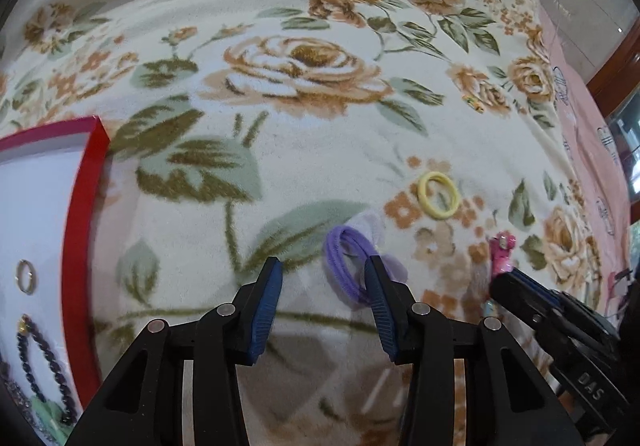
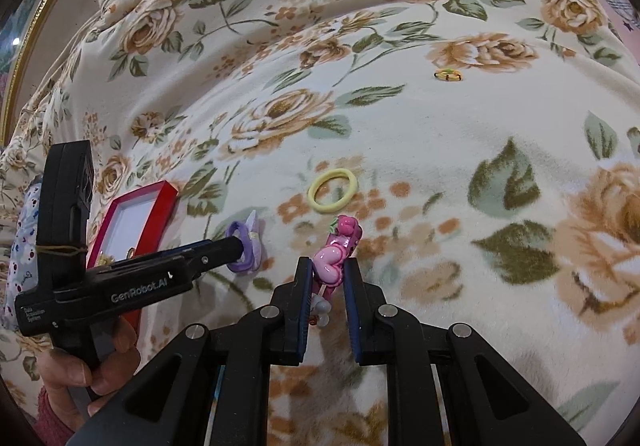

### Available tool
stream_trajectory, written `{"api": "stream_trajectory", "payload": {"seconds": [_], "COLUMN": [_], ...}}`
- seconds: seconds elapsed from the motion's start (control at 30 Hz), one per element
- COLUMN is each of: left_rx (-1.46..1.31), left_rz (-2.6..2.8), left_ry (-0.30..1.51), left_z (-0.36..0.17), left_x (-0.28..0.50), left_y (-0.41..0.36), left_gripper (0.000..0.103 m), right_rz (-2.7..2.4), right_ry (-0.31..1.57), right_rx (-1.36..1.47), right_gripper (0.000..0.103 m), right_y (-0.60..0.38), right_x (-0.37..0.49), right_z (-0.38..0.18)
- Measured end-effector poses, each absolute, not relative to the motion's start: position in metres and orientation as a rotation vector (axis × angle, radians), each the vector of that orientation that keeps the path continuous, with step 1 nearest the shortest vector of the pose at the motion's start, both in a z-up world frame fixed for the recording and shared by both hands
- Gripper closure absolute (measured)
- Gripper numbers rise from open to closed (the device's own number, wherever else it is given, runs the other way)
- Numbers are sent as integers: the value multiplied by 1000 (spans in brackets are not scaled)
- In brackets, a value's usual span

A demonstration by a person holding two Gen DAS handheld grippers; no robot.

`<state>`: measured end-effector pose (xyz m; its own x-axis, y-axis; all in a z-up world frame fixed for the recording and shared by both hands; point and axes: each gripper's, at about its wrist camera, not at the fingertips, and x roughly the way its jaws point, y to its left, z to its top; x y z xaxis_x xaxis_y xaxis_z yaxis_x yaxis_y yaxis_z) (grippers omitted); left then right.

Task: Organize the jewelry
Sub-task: 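Grasp the purple hair clip with the left tool while the right tool grasps the pink clip, then carry the purple clip and pink clip over the white box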

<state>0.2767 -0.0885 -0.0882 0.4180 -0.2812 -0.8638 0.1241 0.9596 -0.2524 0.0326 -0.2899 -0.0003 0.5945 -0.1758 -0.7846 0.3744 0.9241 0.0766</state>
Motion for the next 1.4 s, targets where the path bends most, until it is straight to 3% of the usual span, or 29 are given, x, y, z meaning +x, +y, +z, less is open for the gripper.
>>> {"api": "stream_trajectory", "payload": {"seconds": [0.1, 0.43, 1.4], "left_rx": [-157, -165, -321], "left_rz": [-261, -278, -49], "left_ry": [1131, 1071, 970], "left_z": [-96, -77, -18], "left_x": [281, 255, 115], "left_y": [-90, -74, 86], "left_gripper": [96, 100, 100], "right_rz": [-321, -262, 16], "right_ry": [876, 869, 954], "right_rx": [248, 252, 140], "right_gripper": [88, 88, 88], "right_y": [-289, -273, -141], "right_x": [31, 30, 68], "right_z": [1, 3, -25]}}
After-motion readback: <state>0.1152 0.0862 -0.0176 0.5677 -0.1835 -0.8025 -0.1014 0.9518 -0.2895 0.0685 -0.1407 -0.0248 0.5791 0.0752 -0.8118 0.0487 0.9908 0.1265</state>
